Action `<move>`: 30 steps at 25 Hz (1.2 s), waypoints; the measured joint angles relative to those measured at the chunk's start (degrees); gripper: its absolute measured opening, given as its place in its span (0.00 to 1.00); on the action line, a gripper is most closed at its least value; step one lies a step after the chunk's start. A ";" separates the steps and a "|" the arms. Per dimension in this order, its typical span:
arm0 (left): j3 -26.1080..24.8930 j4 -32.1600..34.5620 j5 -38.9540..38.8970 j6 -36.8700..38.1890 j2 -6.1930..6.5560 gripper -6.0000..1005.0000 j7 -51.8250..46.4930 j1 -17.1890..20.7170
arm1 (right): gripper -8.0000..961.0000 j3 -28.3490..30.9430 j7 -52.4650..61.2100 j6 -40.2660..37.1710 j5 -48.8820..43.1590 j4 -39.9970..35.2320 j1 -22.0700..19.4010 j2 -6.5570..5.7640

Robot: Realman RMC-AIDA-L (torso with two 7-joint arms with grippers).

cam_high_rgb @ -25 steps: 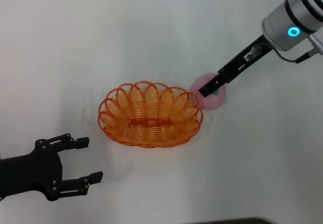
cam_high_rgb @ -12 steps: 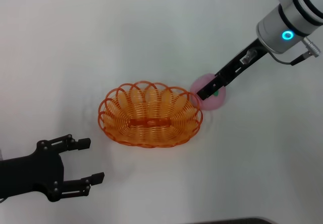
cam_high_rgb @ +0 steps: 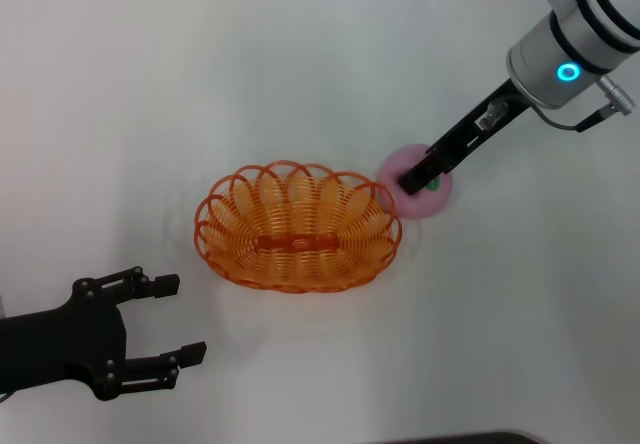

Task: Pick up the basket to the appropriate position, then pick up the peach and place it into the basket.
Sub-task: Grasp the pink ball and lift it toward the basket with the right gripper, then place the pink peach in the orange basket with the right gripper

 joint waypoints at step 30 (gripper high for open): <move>-0.09 0.05 0.00 -0.35 0.00 0.83 -0.35 -0.26 | 0.47 11.65 -3.03 -11.89 9.10 -10.43 -3.01 -1.26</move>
